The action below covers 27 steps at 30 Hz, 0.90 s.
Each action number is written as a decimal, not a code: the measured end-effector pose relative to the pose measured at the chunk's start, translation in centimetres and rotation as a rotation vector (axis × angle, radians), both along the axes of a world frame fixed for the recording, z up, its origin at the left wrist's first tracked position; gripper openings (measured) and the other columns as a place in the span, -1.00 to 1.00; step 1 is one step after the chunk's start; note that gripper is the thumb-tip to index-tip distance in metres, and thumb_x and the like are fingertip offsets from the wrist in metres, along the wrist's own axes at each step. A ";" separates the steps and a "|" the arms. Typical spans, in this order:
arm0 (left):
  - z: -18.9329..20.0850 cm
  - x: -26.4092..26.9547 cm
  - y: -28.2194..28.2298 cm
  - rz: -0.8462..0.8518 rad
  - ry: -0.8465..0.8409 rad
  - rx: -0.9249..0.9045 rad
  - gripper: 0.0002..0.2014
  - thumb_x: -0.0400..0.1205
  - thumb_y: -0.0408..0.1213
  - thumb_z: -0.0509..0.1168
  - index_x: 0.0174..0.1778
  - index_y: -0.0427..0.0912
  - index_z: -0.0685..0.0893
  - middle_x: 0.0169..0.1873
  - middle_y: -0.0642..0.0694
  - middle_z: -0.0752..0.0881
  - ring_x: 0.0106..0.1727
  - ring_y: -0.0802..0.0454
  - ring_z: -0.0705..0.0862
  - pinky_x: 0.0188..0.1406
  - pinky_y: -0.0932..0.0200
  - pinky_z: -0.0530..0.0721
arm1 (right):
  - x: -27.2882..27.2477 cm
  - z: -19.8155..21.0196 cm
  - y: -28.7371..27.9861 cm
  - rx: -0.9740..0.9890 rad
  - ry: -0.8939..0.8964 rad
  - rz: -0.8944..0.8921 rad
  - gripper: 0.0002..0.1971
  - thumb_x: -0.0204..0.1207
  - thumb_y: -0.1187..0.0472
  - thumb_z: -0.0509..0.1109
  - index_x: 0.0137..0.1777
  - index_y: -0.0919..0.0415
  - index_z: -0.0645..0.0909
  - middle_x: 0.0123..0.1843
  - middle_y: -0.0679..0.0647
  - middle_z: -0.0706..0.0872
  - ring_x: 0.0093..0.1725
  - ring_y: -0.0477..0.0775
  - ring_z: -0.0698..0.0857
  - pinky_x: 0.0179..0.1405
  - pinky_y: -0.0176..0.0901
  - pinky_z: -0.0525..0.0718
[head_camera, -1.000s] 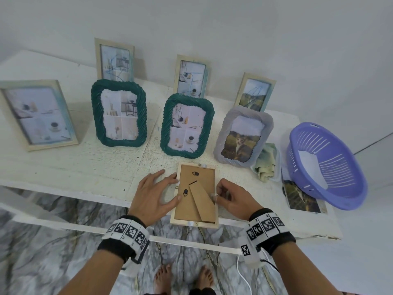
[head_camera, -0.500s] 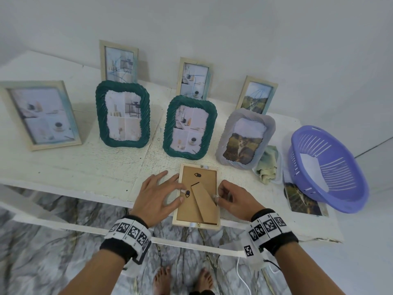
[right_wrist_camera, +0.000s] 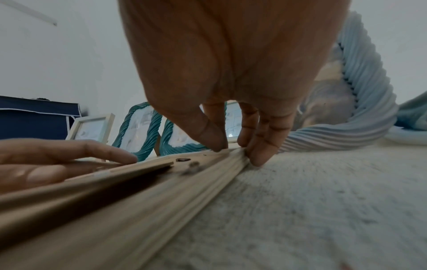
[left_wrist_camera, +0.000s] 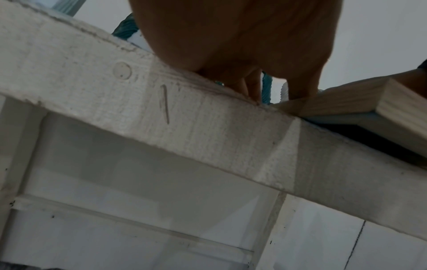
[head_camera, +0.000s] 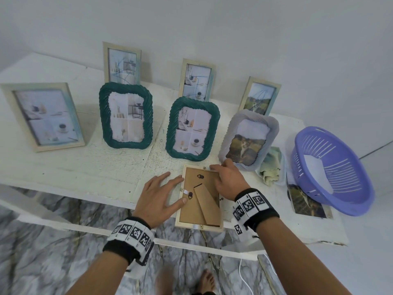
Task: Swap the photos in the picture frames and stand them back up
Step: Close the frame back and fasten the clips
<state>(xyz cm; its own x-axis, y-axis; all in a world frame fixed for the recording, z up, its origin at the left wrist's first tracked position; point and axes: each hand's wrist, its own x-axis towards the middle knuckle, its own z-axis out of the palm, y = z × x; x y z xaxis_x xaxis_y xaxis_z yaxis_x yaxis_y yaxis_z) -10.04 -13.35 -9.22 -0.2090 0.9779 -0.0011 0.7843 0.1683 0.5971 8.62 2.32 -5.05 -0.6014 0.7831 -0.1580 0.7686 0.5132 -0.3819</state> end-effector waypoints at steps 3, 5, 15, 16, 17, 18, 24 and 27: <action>-0.3 -0.1 0.1 0.004 0.007 -0.016 -0.25 0.44 0.47 -0.03 0.54 0.28 0.39 0.61 -0.07 0.31 0.60 -0.02 0.19 0.53 0.17 -0.01 | 0.1 0.0 -0.7 0.015 -0.008 0.010 -0.49 0.51 0.38 0.25 0.49 0.22 0.48 0.22 0.28 0.42 0.18 0.30 0.50 0.20 -0.01 0.55; -0.4 -0.2 0.1 0.006 0.013 -0.035 -0.26 0.44 0.48 -0.03 0.55 0.31 0.37 0.62 -0.05 0.29 0.61 -0.06 0.19 0.56 0.13 0.03 | 0.3 -0.1 -1.1 0.034 -0.003 0.030 -0.46 0.50 0.39 0.25 0.52 0.23 0.44 0.24 0.30 0.41 0.17 0.32 0.51 0.19 0.04 0.58; 0.0 -0.1 0.0 0.003 -0.010 -0.012 -0.26 0.44 0.46 -0.02 0.54 0.27 0.41 0.61 -0.08 0.32 0.59 -0.04 0.20 0.54 0.14 0.02 | 1.3 -0.5 -1.6 -0.032 0.014 0.049 -0.39 0.48 0.42 0.18 0.51 -0.02 0.50 0.32 0.23 0.36 0.22 0.32 0.47 0.36 0.06 0.48; -0.1 -0.1 0.0 0.003 -0.009 -0.012 -0.26 0.44 0.46 -0.02 0.53 0.26 0.42 0.60 -0.09 0.33 0.59 -0.05 0.20 0.55 0.13 0.03 | 1.4 -0.5 -1.7 -0.041 0.009 0.052 -0.39 0.48 0.41 0.18 0.50 -0.05 0.50 0.33 0.22 0.35 0.23 0.32 0.46 0.37 0.06 0.48; -0.1 -0.1 0.1 0.003 -0.007 -0.016 -0.26 0.44 0.46 -0.02 0.53 0.27 0.42 0.60 -0.08 0.33 0.59 -0.05 0.21 0.56 0.10 0.05 | 1.5 -0.6 -1.7 -0.047 0.015 0.050 -0.38 0.47 0.41 0.17 0.50 -0.08 0.51 0.33 0.21 0.34 0.23 0.31 0.46 0.36 0.07 0.48; -0.2 -0.1 0.1 0.005 -0.004 -0.020 -0.26 0.44 0.47 -0.02 0.53 0.28 0.41 0.61 -0.08 0.33 0.59 -0.06 0.21 0.57 0.07 0.07 | 1.6 -0.6 -1.6 -0.048 0.026 0.048 -0.37 0.47 0.42 0.17 0.49 -0.11 0.51 0.32 0.20 0.35 0.22 0.31 0.47 0.35 0.07 0.50; -0.5 -0.2 0.1 0.017 -0.009 -0.009 -0.28 0.45 0.47 0.02 0.52 0.29 0.43 0.60 -0.07 0.35 0.60 -0.08 0.25 0.58 0.03 0.11 | 1.5 0.3 -2.1 -0.080 0.069 -0.043 -0.50 0.61 0.16 0.27 0.57 0.02 0.39 0.40 0.20 0.42 0.40 0.28 0.44 0.42 0.03 0.42; -0.9 -0.3 0.2 0.007 0.019 -0.016 -0.29 0.46 0.49 0.01 0.53 0.33 0.39 0.60 -0.06 0.34 0.62 -0.07 0.25 0.60 0.00 0.12 | 1.7 1.1 -4.4 -0.117 0.089 -0.047 -0.35 0.59 -0.14 0.29 0.64 -0.10 0.18 0.60 0.20 0.25 0.57 0.25 0.24 0.52 0.09 0.32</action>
<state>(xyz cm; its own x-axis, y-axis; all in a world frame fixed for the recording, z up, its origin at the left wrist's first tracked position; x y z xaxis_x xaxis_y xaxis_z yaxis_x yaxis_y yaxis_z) -10.38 -13.15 -10.09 -0.2159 0.9763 -0.0131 0.7944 0.1835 0.5790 10.31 -2.08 -3.91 -0.5805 0.7899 -0.1980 0.7511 0.4255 -0.5047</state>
